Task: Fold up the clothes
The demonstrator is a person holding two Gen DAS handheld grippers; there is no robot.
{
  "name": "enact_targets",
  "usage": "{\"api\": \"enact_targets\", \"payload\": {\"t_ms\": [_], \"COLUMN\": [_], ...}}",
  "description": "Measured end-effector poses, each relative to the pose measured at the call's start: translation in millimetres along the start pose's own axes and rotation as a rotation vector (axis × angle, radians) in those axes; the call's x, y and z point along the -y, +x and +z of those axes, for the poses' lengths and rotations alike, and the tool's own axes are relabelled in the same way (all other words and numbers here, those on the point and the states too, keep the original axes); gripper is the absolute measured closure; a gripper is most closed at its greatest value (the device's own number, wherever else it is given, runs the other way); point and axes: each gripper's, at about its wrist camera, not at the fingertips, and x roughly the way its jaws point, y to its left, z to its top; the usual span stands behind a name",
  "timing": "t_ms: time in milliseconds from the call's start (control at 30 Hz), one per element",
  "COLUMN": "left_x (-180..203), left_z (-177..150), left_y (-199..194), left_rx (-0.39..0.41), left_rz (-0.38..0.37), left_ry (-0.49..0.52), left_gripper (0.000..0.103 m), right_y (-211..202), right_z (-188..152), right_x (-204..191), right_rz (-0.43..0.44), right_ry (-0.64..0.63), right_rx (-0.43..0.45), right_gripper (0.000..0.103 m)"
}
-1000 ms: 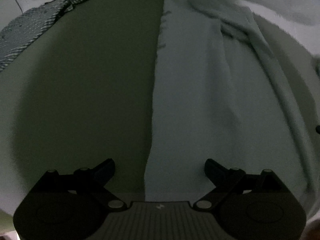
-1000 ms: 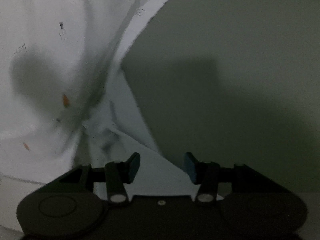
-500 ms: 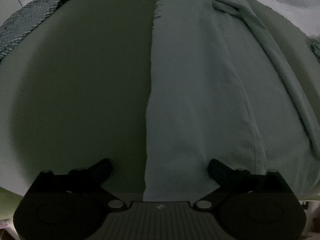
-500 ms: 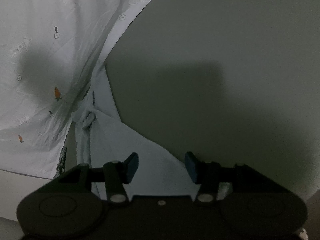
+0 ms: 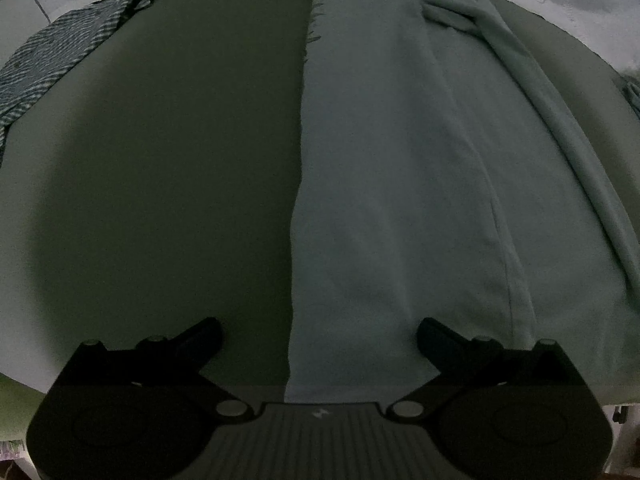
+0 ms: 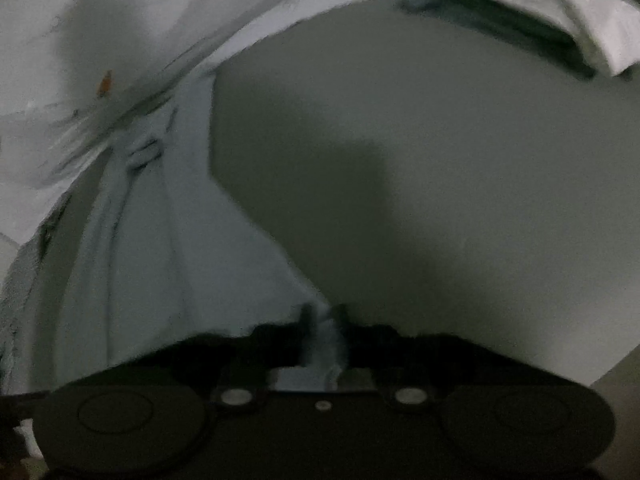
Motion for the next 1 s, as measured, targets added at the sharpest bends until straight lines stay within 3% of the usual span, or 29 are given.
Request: {"api": "enact_targets", "payload": {"t_ms": [100, 133, 167, 267, 333, 400, 433, 467, 533, 667, 733, 767, 867, 933, 1000], "left_x": [4.2, 4.4, 4.5, 4.2, 4.1, 3.3, 2.9, 3.1, 3.4, 3.0, 3.1, 3.3, 4.5, 4.9, 5.2], "left_z": [3.1, 2.7, 2.6, 2.2, 1.8, 1.1, 0.7, 0.7, 0.6, 2.2, 1.9, -0.4, -3.8, -4.3, -4.3], "left_y": [-1.1, -1.2, -1.0, -0.6, -0.4, 0.7, 1.2, 1.3, 1.5, 2.8, 1.5, -0.4, -4.3, -4.6, -4.0], "left_rx": [0.004, 0.008, 0.010, 0.015, 0.019, 0.022, 0.024, 0.024, 0.024, 0.024, 0.024, 0.025, 0.026, 0.027, 0.028], "left_rz": [0.001, 0.001, 0.001, 0.001, 0.002, 0.003, 0.003, 0.003, 0.004, 0.004, 0.006, 0.007, 0.009, 0.010, 0.010], "left_ry": [0.000, 0.000, -0.001, -0.001, -0.001, -0.002, -0.003, -0.003, -0.003, -0.004, -0.006, -0.008, -0.012, -0.014, -0.015], "left_gripper": [0.000, 0.000, 0.000, 0.000, 0.000, 0.000, 0.000, 0.000, 0.000, 0.000, 0.000, 0.000, 0.000, 0.000, 0.000], "right_y": [-8.4, -6.3, -3.9, 3.2, 6.4, 7.9, 8.3, 7.5, 2.0, -7.2, -5.5, -2.8, 19.2, 31.2, 29.7], "right_z": [-6.0, -8.7, -10.9, -12.2, -12.8, -12.1, -11.5, -10.2, -5.7, 7.5, 9.7, 9.6, 3.0, -5.1, -8.1], "right_x": [25.2, 34.3, 42.0, 51.8, 52.7, 49.1, 46.6, 43.5, 35.1, 13.1, -1.0, -9.0, -33.5, -37.7, -41.5], "right_rz": [0.293, 0.347, 0.370, 0.285, 0.282, 0.279, 0.276, 0.283, 0.323, 0.594, 0.729, 0.757, 0.670, 0.619, 0.666], "right_ry": [0.245, 0.322, 0.383, 0.427, 0.434, 0.417, 0.403, 0.385, 0.333, 0.248, 0.194, 0.152, 0.011, -0.004, -0.021], "right_rx": [0.033, 0.027, 0.018, -0.013, -0.024, -0.027, -0.027, -0.020, 0.011, 0.032, -0.018, -0.051, -0.191, -0.255, -0.255], "right_gripper": [0.094, 0.094, 0.092, 0.085, 0.078, 0.077, 0.080, 0.089, 0.091, 0.092, 0.092, 0.092, 0.092, 0.092, 0.092]}}
